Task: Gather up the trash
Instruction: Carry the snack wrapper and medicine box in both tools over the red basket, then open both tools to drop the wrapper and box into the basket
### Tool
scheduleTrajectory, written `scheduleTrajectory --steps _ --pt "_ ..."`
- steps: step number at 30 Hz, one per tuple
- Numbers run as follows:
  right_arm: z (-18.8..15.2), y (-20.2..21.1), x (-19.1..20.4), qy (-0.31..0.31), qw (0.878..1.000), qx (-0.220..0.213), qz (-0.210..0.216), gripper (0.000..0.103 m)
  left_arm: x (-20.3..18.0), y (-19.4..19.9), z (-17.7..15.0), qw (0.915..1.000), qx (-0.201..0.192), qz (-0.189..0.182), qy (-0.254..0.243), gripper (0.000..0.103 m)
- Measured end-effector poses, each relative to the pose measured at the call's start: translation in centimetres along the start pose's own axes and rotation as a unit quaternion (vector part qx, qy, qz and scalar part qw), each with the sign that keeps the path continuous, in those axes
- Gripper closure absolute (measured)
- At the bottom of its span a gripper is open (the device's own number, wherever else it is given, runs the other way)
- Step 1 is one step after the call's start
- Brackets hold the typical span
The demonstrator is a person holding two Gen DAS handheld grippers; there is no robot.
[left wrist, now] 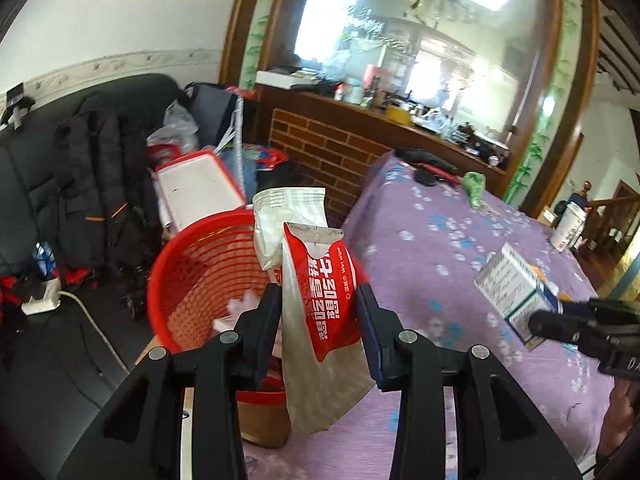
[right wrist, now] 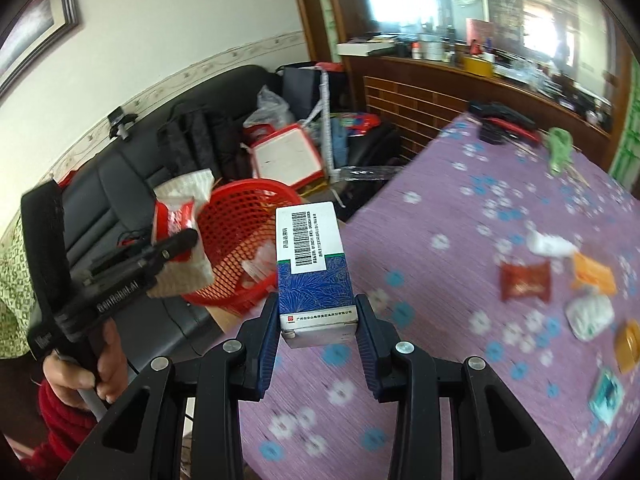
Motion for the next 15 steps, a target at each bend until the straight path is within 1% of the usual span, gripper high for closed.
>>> scheduleTrajectory --steps 5,14,15 --pt "2.9 -3.2 2.5 0.012 1.000 0.013 0.020 0.064 2.3 -1.2 0.1 0.9998 0.013 0.006 0.017 0.066" --pt "5.6 -7.9 4.9 0.014 0.999 0.035 0.030 0.063 4.5 -2.0 0.6 0.9993 0.017 0.013 0.029 0.066" --pt "5.8 -8.3 5.0 0.015 0.999 0.037 0.029 0.063 4.7 -2.1 0.6 0.9993 0.017 0.017 0.029 0.064"
Point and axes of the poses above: each gripper's, at about its wrist camera, not at the fingertips, and y roughly against the way its jaws point, x to its left, z to its top, the point moved 3 cm from there along -y, roughly the way its jaws point, and after that the axes turned 7 degrees about x, right-handed, at the moved point
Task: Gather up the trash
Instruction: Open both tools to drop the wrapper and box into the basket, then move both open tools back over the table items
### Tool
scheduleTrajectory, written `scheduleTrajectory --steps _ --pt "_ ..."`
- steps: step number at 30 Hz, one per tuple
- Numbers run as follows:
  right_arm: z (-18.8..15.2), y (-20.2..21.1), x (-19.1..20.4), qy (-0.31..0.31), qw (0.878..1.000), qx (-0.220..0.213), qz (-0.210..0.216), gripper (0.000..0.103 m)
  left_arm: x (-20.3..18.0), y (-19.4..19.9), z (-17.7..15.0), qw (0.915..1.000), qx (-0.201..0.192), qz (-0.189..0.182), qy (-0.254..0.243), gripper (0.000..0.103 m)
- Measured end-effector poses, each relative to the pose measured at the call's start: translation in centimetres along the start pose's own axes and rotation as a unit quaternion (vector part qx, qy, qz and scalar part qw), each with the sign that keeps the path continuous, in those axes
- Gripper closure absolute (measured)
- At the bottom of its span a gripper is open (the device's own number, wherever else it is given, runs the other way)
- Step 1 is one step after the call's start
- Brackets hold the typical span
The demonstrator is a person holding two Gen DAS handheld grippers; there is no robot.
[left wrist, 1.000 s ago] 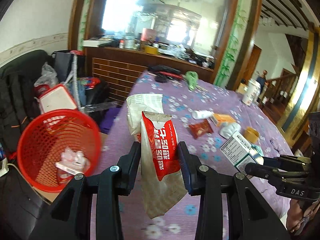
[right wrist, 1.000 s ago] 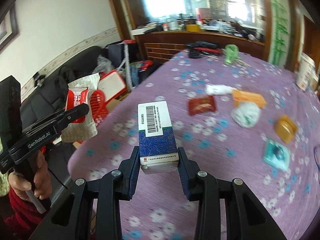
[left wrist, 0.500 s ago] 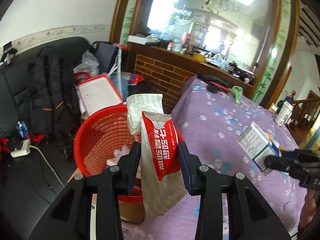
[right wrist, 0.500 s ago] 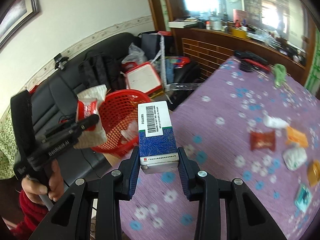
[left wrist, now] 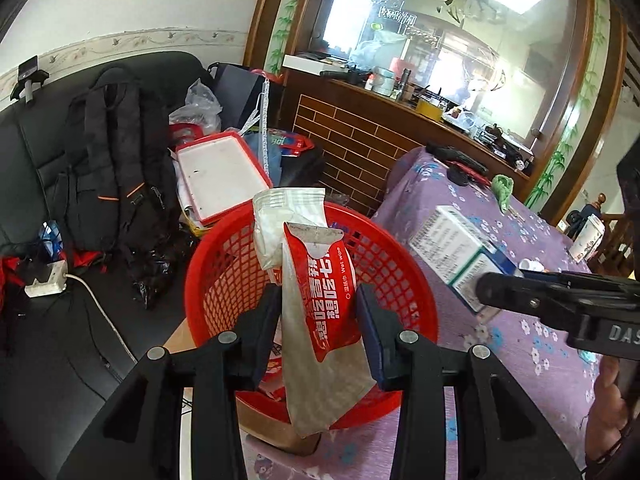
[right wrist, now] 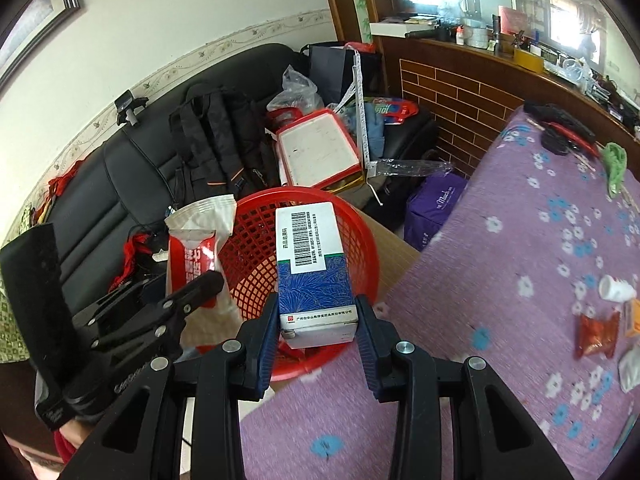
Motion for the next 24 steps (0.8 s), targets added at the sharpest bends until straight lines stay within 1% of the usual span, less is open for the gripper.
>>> scheduleTrajectory --steps 1,2,3,4,8,10,12,18,24 --pt "0.3 -0.5 0.1 0.001 1.000 0.002 -0.002 0.063 0.0 -0.2 0.0 1.0000 0.000 0.006 -0.001 0.057" --pt "0.5 -0.8 0.0 -0.002 1.000 0.003 -0.003 0.056 0.0 -0.3 0.0 1.0000 0.001 0.010 -0.001 0.052" --pt "0.6 -1.0 -0.2 -0.007 1.000 0.004 -0.001 0.052 0.1 -0.3 0.0 0.9999 0.000 0.012 0.001 0.043" --pt "0.5 -0.9 -0.5 -0.010 1.000 0.000 0.004 0.052 0.2 -0.2 0.0 0.9999 -0.004 0.011 0.003 0.042" --pt "-0.2 0.7 -2.0 -0.022 1.000 -0.018 -0.003 0.052 -0.1 0.4 0.0 1.0000 -0.009 0.001 0.002 0.042" --pt "-0.9 2.1 -3.0 -0.033 0.999 -0.029 -0.001 0.052 -0.7 0.6 -0.1 0.9999 -0.010 -0.002 -0.002 0.042" --pt "-2.1 3.4 -4.0 -0.040 0.998 -0.037 -0.010 0.052 -1.5 0.8 -0.2 0.9999 -0.012 -0.009 -0.009 0.042" --pt "-6.6 6.8 -8.2 -0.081 0.995 -0.049 -0.030 0.051 -6.1 1.5 -0.9 0.9983 -0.012 -0.032 -0.048 0.041" --pt "-11.6 10.2 -13.5 -0.134 0.988 -0.061 -0.048 0.051 -11.9 0.7 -2.2 0.9937 0.009 -0.059 -0.094 0.039"
Point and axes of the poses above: each gripper's, at about its wrist camera, not at the fingertips, and y roughly against the way its jaws point, x to its left, z to its top, the point moved 3 cm from there along -y, roughly the way its jaws point, and after that the axes turned 7 degrees about x, right-handed, at the moved point
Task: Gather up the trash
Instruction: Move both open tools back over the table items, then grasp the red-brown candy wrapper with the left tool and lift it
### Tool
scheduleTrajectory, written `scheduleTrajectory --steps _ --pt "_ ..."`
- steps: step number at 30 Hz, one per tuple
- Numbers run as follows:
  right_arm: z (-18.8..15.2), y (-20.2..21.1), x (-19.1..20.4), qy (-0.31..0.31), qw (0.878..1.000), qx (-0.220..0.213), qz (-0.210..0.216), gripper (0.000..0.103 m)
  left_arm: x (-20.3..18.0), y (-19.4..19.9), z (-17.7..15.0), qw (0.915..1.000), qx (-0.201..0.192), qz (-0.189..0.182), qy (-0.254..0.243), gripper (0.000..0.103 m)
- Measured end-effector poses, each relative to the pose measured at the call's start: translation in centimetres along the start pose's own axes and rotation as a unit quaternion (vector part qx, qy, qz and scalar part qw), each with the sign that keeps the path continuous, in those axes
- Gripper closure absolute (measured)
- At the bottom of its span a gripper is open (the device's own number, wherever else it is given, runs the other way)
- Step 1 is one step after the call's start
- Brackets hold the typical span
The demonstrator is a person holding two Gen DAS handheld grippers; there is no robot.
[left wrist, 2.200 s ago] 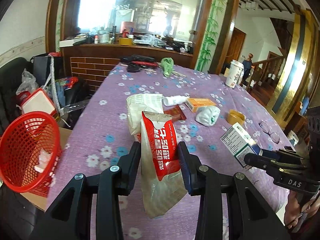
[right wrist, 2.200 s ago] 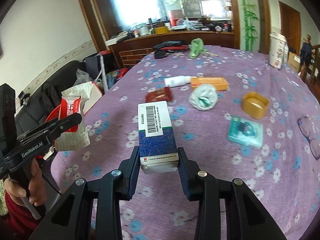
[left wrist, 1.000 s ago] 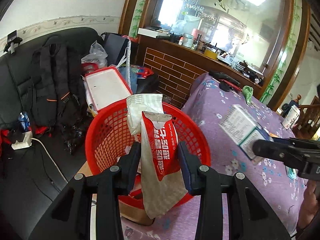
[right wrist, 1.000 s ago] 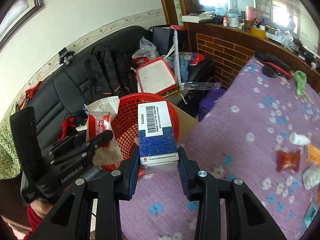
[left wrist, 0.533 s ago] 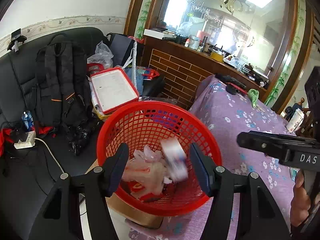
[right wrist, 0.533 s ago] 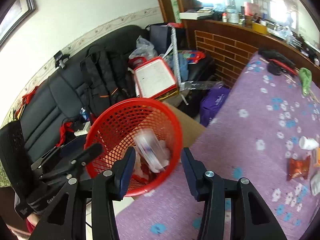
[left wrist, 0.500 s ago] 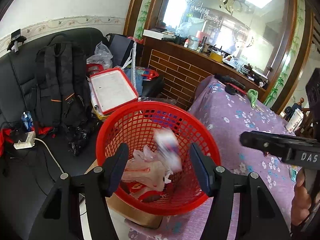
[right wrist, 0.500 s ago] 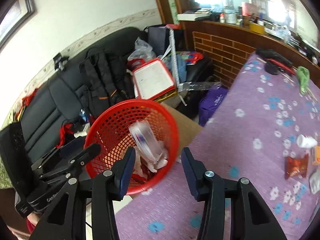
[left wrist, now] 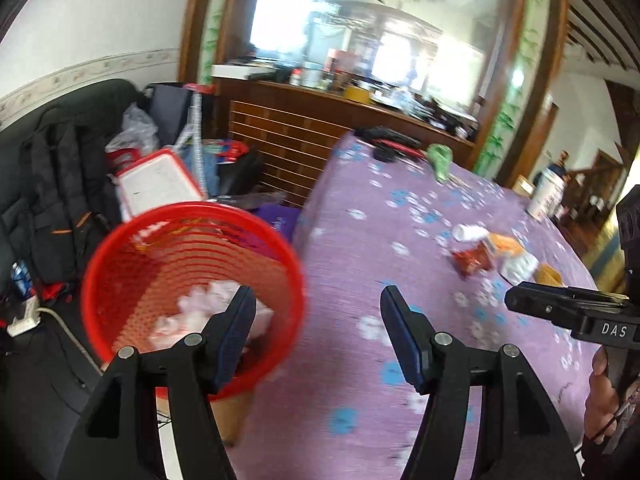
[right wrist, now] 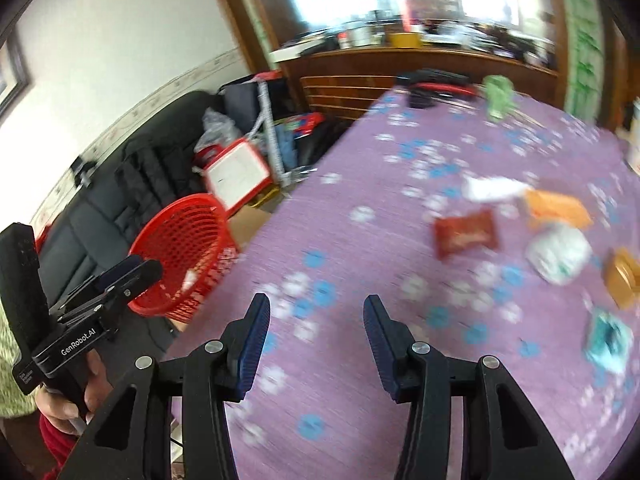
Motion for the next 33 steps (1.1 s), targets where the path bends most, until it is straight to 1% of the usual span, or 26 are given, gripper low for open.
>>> scheduleTrajectory --steps 3,7,8,9,11,14,17,20,23,26,30,32,33 --pt "-1.7 2.0 -4.2 -0.038 0.999 -0.011 -0.021 0.051 -3.1 -1.1 -0.4 0.9994 0.015 -0.013 -0.027 0.039" --pt "-3.3 4.7 -9.5 -0.095 0.995 -0.027 -0.034 0.049 -7.1 -2.4 -0.6 0.9971 0.032 -0.027 -0.063 0.037" --pt "-3.8 5.6 -11.2 -0.116 0.992 -0.035 -0.037 0.048 -8.1 -2.6 -0.6 0.9962 0.035 -0.030 -0.073 0.036" --pt "-4.0 6.1 -12.2 -0.130 0.990 -0.040 -0.039 0.047 -9.3 -2.9 -0.5 0.9952 0.039 -0.033 -0.084 0.034" --pt "-4.9 7.6 -14.7 -0.163 0.984 -0.053 -0.039 0.047 -11.6 -3.5 -0.3 0.9925 0.045 -0.036 -0.107 0.032" --pt "-6.0 9.4 -17.3 -0.192 0.978 -0.070 -0.038 0.046 -14.9 -4.8 0.2 0.9871 0.055 -0.035 -0.147 0.030" --pt "-7.1 10.5 -18.6 -0.207 0.974 -0.081 -0.034 0.045 -18.2 -6.4 0.8 0.9801 0.063 -0.031 -0.186 0.029" --pt "-7.9 10.9 -19.3 -0.212 0.973 -0.084 -0.028 0.045 -20.9 -8.8 1.4 0.9733 0.078 -0.027 -0.215 0.028" --pt "-8.3 11.0 -19.8 -0.213 0.973 -0.084 -0.021 0.045 -23.1 -11.7 1.6 0.9649 0.085 -0.008 -0.248 0.028" --pt "-8.8 11.2 -20.6 -0.220 0.972 -0.086 -0.018 0.045 -24.4 -14.7 1.8 0.9570 0.083 0.014 -0.278 0.028" --pt "-9.3 11.5 -21.8 -0.228 0.969 -0.088 -0.016 0.044 -24.7 -17.6 2.6 0.9512 0.088 0.031 -0.294 0.028" --pt "-9.4 11.6 -22.3 -0.233 0.968 -0.089 -0.016 0.043 -24.9 -19.0 2.9 0.9477 0.090 0.046 -0.303 0.028" --pt "-9.4 11.6 -22.4 -0.235 0.968 -0.089 -0.015 0.043 -24.9 -19.5 3.0 0.9475 0.093 0.048 -0.302 0.028"
Point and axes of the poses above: each gripper's, at about its wrist camera, not at the fingertips, and y roughly against the way its jaws point, x to its left, z to its top, the point moved 3 cm from there along -y, roughly the way its jaws point, and after that the axes turned 7 degrees about x, right-handed, at the moved point
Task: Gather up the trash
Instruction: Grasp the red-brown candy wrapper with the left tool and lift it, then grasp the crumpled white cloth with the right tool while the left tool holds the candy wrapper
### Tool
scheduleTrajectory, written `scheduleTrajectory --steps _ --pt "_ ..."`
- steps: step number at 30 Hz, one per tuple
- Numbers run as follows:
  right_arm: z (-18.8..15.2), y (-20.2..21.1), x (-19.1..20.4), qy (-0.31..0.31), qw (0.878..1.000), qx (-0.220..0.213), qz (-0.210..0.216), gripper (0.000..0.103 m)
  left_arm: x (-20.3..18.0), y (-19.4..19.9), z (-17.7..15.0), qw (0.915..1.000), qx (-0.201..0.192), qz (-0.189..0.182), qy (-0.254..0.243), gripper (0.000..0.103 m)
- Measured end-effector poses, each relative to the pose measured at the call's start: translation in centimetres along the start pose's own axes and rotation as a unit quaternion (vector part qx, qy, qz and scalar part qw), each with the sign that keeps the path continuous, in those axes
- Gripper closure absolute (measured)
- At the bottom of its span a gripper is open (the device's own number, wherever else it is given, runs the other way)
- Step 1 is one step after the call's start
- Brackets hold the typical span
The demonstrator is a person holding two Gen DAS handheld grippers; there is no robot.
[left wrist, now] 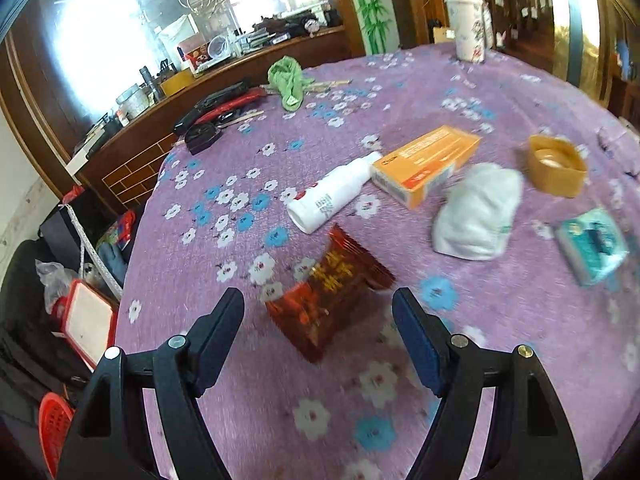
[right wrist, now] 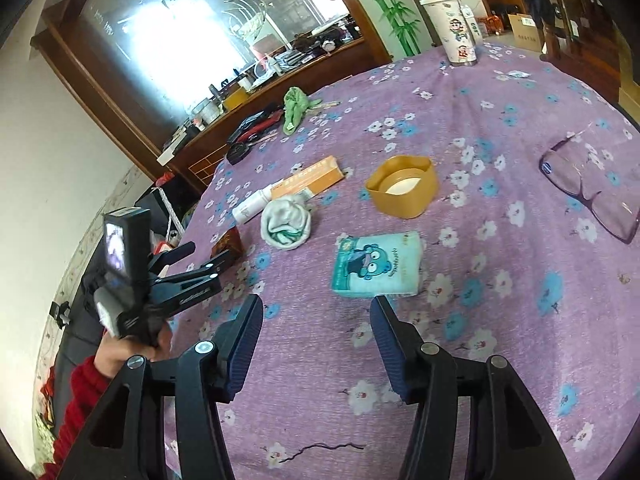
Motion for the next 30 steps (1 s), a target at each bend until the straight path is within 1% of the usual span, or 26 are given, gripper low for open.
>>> scheduleTrajectory --steps 3,4,5,6,7,8,9,12,15,17,19,22,25,26,28,30 --pt "0.2 0.0 -0.2 -0.003 1.000 0.000 -0.001 0.043 -0.1 -1.2 0.5 0.9998 0.008 -0.014 0.013 0.028" --pt "0.3 -0.1 -0.2 -0.004 1.000 0.001 -0.001 0.043 -0.2 -1.4 0.5 0.9997 0.009 -0.017 0.016 0.030" --pt "0.4 -0.3 -0.1 -0.004 1.000 0.003 -0.001 0.043 -0.3 -1.7 0.5 0.9995 0.011 -0.022 0.022 0.035" --pt "0.5 -0.4 0.0 -0.003 1.000 0.005 -0.001 0.043 -0.3 -1.9 0.4 0.9992 0.013 -0.025 0.027 0.047" --pt "0.6 -0.6 0.2 -0.001 1.000 0.007 -0.001 0.043 -0.3 -2.2 0.3 0.9989 0.019 -0.026 0.034 0.056" --pt "0.7 -0.7 0.5 0.001 1.000 0.009 -0.002 0.042 -0.2 -2.4 0.2 0.9985 0.022 -0.030 0.039 0.060" --pt "0.9 -0.9 0.9 0.005 1.000 0.011 -0.003 0.040 0.0 -2.5 0.0 0.9978 0.026 -0.040 0.047 0.067" --pt "1.6 -1.2 2.4 0.020 1.000 0.009 -0.008 0.034 0.4 -2.2 -0.7 0.9959 0.021 -0.056 0.068 0.071" --pt "2.6 -1.8 4.0 0.033 0.999 0.004 -0.018 0.030 1.1 -1.4 -1.7 0.9919 0.018 -0.084 0.094 0.072" --pt "3.6 -2.7 5.0 0.040 0.999 0.004 -0.026 0.027 1.7 -0.5 -2.5 0.9893 0.008 -0.093 0.112 0.072" --pt "4.6 -4.1 5.9 0.045 0.998 0.006 -0.034 0.027 2.2 0.3 -3.3 0.9861 -0.005 -0.102 0.131 0.071" --pt "6.2 -7.0 6.6 0.048 0.997 0.014 -0.059 0.027 2.8 0.9 -4.1 0.9843 -0.020 -0.096 0.146 0.071" --pt "7.3 -9.6 6.6 0.039 0.996 0.020 -0.071 0.027 3.4 1.1 -4.3 0.9834 -0.034 -0.090 0.153 0.071" --pt "7.6 -10.5 6.4 0.035 0.996 0.023 -0.084 0.027 3.6 1.2 -4.4 0.9825 -0.039 -0.091 0.158 0.071" --pt "7.9 -11.7 6.1 0.028 0.995 0.026 -0.092 0.027 3.9 1.3 -4.4 0.9803 -0.044 -0.098 0.166 0.071" --pt "8.1 -12.8 5.9 0.028 0.994 0.029 -0.102 0.027 4.3 1.6 -4.4 0.9788 -0.053 -0.097 0.172 0.071"
Point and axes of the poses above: each gripper's, at about its wrist camera, not at the fingertips, and y roughly against the way its jaws point, x to its left, z to its top, the point moved 3 cm from there along -y, roughly the way its jaws point, and after that the axes turned 7 degrees about x, right-handed, at the moved point
